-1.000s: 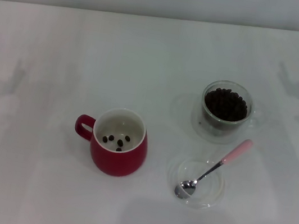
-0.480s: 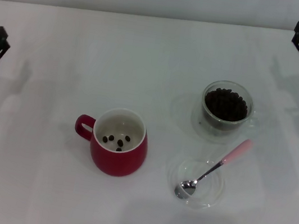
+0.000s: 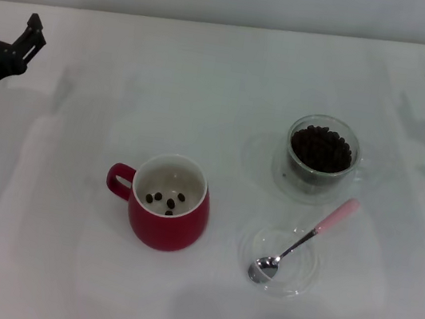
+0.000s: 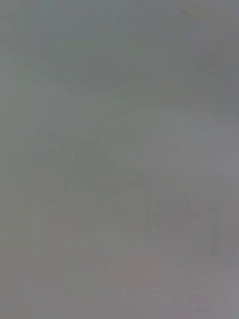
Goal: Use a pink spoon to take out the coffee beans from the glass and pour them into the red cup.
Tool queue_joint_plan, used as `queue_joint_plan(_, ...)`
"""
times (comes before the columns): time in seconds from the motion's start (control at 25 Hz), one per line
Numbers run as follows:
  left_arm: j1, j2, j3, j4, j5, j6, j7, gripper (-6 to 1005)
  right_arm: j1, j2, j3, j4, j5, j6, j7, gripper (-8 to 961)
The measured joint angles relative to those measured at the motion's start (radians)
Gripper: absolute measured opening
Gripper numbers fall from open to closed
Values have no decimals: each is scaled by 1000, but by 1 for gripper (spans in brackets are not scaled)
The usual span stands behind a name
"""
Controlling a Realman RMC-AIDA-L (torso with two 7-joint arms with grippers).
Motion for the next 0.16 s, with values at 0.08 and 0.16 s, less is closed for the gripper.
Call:
queue_joint_plan(0.08,-21,1,-1,-1,-31,-36,0,892,5,-1,0,-3,14,16,0,780)
queue_joint_plan(0.16,-32,2,-1,-1,-50,-49,1,892,10,-1,1,-8,30,26,-1,780)
